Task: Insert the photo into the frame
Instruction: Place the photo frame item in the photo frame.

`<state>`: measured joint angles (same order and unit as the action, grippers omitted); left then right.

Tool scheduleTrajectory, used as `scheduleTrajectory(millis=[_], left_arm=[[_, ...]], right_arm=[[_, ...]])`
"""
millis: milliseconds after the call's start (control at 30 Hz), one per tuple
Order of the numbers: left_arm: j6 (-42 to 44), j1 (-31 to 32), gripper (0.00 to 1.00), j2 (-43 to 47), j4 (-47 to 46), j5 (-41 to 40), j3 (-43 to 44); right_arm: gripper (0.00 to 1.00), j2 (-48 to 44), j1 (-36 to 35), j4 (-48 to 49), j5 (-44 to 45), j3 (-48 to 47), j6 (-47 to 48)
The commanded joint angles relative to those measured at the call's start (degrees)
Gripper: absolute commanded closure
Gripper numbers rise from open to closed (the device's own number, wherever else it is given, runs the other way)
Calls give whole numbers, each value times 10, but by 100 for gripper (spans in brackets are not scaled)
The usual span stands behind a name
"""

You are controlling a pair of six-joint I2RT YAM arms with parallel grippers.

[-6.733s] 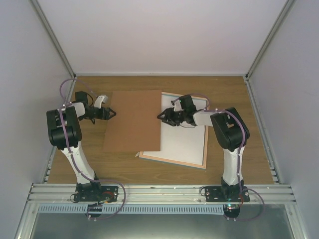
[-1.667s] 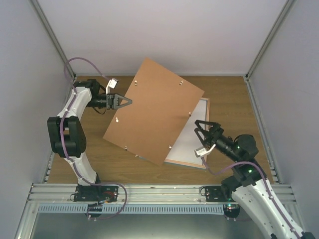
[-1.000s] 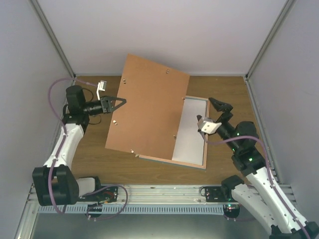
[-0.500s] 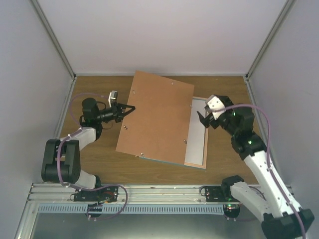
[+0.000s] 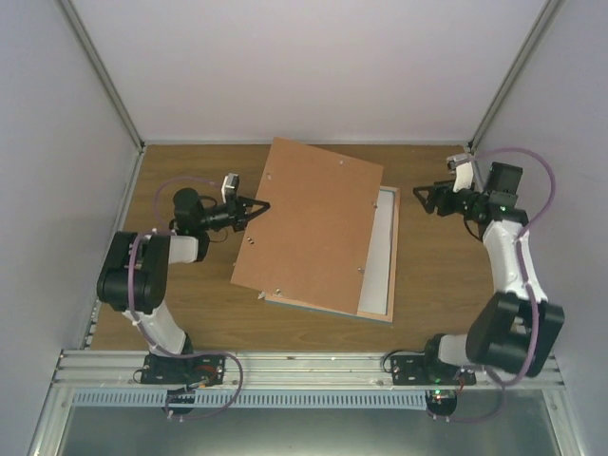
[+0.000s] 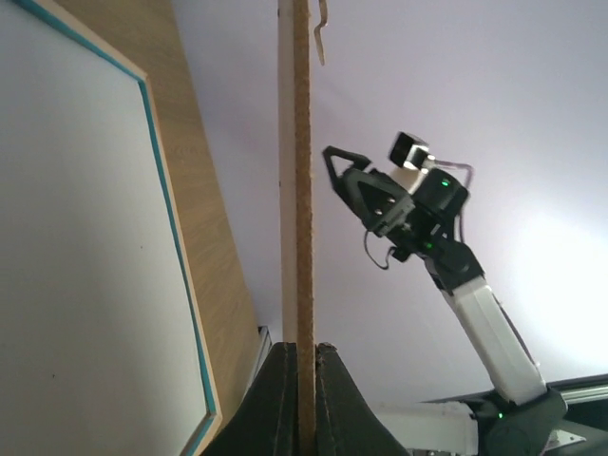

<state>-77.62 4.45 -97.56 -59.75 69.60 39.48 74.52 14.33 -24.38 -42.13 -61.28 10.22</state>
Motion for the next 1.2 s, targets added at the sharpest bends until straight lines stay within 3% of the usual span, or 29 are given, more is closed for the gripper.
scheduleTrajectory(millis=[0, 100, 233, 367, 600, 767, 933, 1067, 1167], left_arm=[[-37, 18, 100, -39, -130, -6, 29], [-73, 34, 100, -74, -177, -11, 48], [-107, 55, 100, -110, -222, -19, 67], [-111, 73, 100, -129, -230, -31, 76], [-110, 87, 100, -143, -232, -41, 85], [-100, 91, 100, -143, -221, -41, 84], [-91, 91, 100, -144, -210, -40, 80], [-63, 91, 100, -139, -181, -32, 76], [7, 89, 95, -118, -82, -20, 78]], right_arm=[[29, 71, 30, -7, -98, 1, -91], [35, 82, 32, 19, -168, 33, -139], [30, 79, 32, 79, -218, 91, -215], [25, 62, 32, 156, -230, 173, -285], [25, 40, 14, 280, -281, 262, -382], [29, 36, -21, 324, -325, 272, -400], [50, 20, -33, 375, -321, 291, -431], [77, 46, -34, 407, -330, 278, -463], [99, 63, -34, 390, -335, 263, -449]])
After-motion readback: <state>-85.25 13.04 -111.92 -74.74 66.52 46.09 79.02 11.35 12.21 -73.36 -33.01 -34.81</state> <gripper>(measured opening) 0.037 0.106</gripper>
